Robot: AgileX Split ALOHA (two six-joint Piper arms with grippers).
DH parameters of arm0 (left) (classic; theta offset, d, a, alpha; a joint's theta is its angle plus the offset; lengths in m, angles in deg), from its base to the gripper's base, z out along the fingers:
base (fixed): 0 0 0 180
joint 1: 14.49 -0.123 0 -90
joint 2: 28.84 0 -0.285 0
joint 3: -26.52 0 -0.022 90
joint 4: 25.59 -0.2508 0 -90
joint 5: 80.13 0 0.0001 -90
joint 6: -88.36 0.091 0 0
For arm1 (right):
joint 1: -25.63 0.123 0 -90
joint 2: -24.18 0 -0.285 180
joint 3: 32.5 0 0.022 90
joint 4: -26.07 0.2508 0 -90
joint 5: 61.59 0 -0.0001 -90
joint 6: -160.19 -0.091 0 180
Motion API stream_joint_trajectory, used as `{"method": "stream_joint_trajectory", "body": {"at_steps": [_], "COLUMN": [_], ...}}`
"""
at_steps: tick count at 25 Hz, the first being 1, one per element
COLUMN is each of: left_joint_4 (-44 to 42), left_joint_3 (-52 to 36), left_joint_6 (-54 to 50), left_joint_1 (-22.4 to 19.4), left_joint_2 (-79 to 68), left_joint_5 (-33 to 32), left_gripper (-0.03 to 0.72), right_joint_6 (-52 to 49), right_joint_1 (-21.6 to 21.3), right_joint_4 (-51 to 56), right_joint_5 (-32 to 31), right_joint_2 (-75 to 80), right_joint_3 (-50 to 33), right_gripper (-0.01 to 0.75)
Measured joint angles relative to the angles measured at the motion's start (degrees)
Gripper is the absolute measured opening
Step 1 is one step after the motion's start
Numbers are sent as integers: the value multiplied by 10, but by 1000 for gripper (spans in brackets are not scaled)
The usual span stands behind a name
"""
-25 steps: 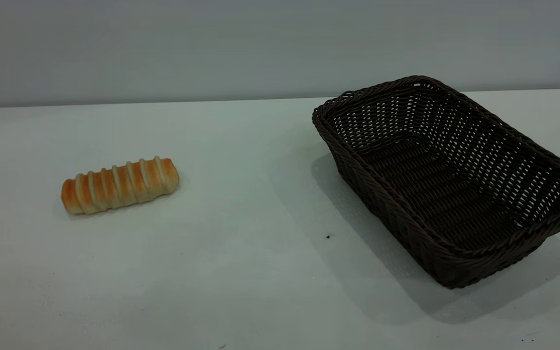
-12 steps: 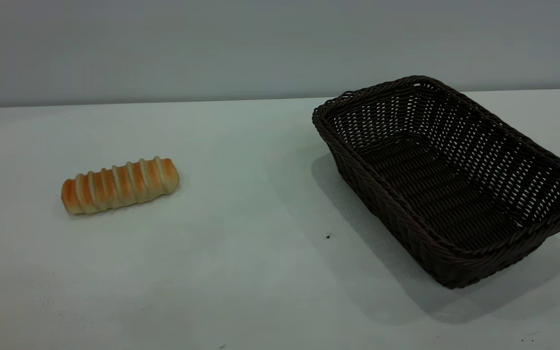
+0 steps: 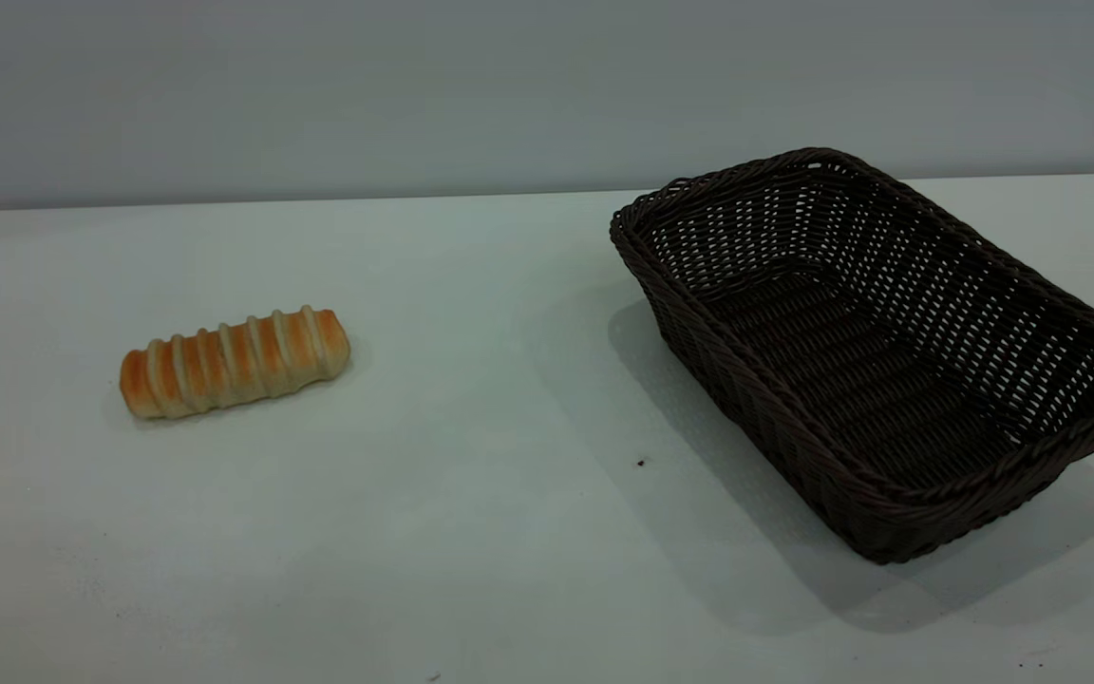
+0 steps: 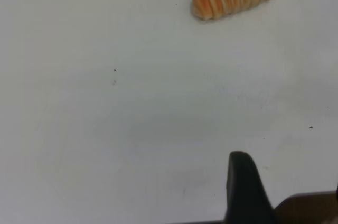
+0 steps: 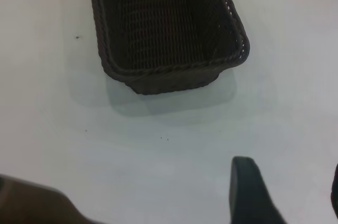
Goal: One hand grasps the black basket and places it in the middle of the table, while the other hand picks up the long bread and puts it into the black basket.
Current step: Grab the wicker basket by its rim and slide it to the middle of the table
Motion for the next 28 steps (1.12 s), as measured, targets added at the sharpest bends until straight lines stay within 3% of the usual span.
{"method": "stream_joint_trajectory", "body": {"at_steps": [5,9,12,15,21,28], "left_joint_4": [0,21,29,29,29,17], "left_joint_3": [4,33,52,59,75,75], "left_joint_6": [0,-5,-20,-27,-45,-100], "left_joint_1": [0,0,0,0,0,0], "left_joint_2": [0,0,-19,-80,-220,-279], "left_joint_5": [8,72,84,84,148,187], "left_gripper": [448,448,449,468,592,575], "right_joint_6": [0,0,0,0,-1,-21], "right_joint_1": [0,0,0,0,0,0], "right_joint_4": [2,2,6,27,79,233], "right_joint_5": [0,5,21,55,127,209], "right_joint_2": [0,0,17,79,264,431], "right_joint_3": [0,1,5,14,44,34], "right_gripper": [388,388,400,448,550,545]}}
